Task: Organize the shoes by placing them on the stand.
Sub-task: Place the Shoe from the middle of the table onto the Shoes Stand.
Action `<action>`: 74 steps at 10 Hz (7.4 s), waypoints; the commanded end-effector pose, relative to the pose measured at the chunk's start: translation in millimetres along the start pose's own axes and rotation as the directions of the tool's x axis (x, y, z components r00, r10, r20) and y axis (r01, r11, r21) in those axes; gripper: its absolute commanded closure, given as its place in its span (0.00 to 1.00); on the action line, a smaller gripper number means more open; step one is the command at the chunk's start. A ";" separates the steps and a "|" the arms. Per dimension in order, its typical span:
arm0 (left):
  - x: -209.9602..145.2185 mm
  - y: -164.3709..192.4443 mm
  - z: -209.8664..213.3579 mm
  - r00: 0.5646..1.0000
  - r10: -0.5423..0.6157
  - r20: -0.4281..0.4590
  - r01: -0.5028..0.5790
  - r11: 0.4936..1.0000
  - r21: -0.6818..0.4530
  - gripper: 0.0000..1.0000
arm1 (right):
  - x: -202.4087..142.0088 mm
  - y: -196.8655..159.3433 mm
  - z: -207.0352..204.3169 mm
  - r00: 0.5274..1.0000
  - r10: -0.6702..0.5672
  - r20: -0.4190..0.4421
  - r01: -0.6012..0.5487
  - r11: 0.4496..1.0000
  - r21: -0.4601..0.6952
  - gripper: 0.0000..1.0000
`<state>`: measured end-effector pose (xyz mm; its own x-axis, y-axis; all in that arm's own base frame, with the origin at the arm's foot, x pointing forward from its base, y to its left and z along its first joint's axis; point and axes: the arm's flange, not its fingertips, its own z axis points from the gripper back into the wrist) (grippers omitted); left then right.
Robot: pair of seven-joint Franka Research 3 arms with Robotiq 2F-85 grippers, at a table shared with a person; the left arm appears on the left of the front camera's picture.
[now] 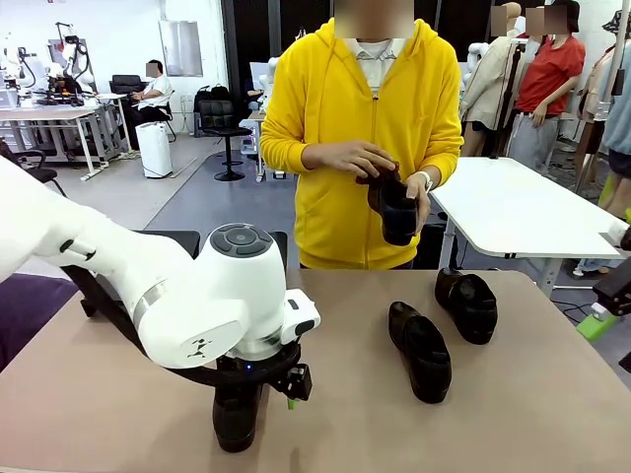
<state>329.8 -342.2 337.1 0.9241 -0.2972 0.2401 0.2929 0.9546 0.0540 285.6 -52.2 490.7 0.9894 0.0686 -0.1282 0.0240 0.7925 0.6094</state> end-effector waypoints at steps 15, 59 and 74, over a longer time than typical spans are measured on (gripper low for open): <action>-63.3 108.8 160.2 0.960 -0.108 0.257 0.126 0.991 -0.052 1.00 | -0.2 -2.1 4.9 1.000 0.016 -0.008 -0.016 1.000 -0.014 0.00; 132.4 399.4 146.0 0.971 0.112 0.212 -0.138 0.984 0.112 0.00 | -0.2 -2.1 4.9 1.000 0.016 -0.008 -0.016 1.000 -0.014 0.00; -114.2 353.1 217.9 0.992 -0.127 0.017 0.128 0.967 -0.219 0.00 | -0.2 -2.1 4.9 1.000 0.016 -0.008 -0.016 1.000 -0.014 0.00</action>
<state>275.4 34.2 539.7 0.8672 -0.4313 0.2490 0.4683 0.8763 -0.1133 286.2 -52.5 490.8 0.9893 0.0678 -0.1292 0.0252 0.7930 0.6087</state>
